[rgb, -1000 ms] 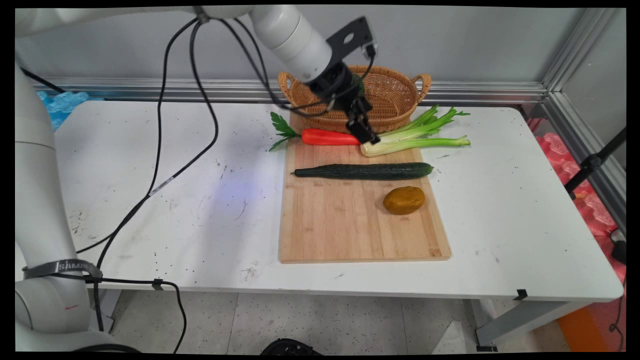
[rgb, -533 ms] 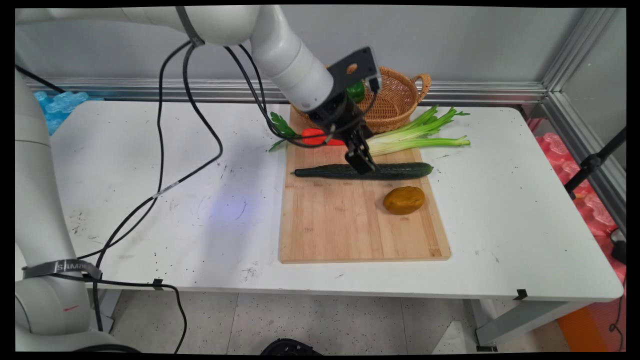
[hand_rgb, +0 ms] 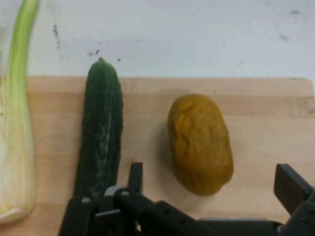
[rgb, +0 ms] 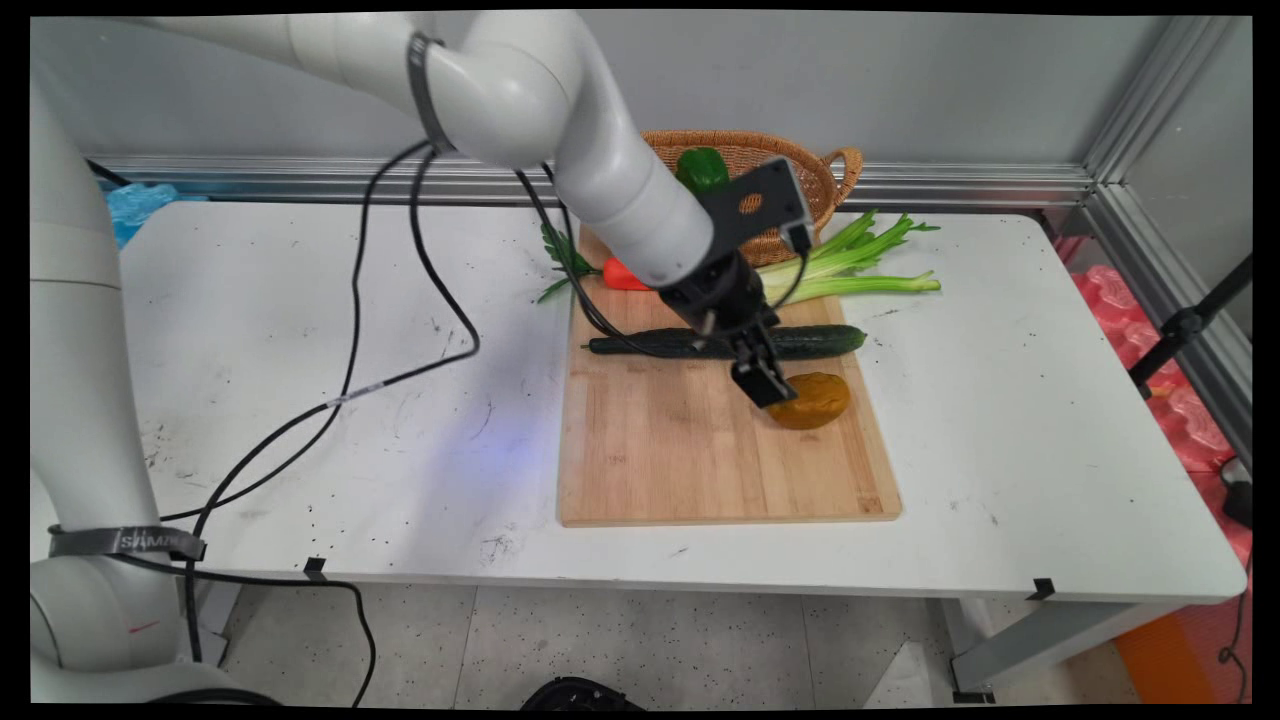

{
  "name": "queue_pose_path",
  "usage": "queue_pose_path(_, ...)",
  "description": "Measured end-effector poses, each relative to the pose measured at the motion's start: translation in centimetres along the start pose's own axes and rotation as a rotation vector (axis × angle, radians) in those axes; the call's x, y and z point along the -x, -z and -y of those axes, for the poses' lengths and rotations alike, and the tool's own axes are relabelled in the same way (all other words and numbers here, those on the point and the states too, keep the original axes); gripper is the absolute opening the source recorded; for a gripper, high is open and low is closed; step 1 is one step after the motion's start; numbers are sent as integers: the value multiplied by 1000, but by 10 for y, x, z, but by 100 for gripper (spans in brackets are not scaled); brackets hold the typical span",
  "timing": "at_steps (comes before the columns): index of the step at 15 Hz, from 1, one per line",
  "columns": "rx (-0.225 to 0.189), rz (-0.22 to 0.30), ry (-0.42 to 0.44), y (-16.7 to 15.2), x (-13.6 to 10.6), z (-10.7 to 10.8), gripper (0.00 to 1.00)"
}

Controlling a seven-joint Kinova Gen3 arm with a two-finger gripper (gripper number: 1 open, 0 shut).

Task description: Pick up the potato from the cutting board

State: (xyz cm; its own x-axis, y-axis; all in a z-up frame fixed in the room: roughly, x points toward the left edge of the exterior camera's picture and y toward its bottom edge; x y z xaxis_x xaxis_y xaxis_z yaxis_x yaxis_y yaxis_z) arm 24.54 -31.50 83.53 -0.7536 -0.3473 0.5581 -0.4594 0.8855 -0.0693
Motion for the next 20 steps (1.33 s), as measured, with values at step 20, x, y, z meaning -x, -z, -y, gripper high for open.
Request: queue_pose_path(20, -24, -20, 75, -93, 4, -11, 100)
